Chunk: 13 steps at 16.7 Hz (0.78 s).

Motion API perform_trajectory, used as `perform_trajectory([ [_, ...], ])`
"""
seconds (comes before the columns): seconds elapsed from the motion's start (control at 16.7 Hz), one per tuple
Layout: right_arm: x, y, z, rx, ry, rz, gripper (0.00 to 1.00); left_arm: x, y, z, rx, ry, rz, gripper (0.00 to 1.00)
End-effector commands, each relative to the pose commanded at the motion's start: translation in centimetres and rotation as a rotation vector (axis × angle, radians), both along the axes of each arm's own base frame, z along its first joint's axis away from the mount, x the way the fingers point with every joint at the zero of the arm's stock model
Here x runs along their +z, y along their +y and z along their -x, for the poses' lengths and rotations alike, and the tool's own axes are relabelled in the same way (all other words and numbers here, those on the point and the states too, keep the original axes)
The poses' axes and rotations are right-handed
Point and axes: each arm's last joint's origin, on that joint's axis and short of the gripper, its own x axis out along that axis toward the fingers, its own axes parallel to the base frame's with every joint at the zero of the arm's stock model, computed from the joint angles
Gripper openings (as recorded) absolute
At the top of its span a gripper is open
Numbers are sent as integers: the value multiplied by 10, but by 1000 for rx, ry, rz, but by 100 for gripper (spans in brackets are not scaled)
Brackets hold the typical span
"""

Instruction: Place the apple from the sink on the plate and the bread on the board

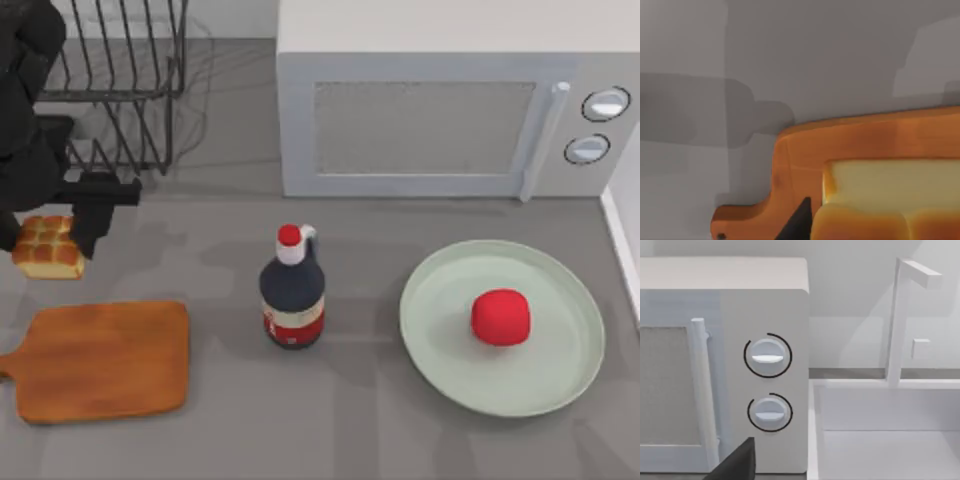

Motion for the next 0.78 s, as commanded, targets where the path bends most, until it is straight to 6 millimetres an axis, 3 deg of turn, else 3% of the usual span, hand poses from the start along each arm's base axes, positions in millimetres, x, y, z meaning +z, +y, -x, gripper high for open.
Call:
perform_trajectory([
  [0.24,0,0,0,0,0,0,100,-18,-8,41,19,25,-6,0],
  [0.36,0,0,0,0,0,0,100,-21,-10,52,26,16,-5,0],
  [0.78,0,0,0,0,0,0,100,-24,-10,54,26,19,-6,0],
])
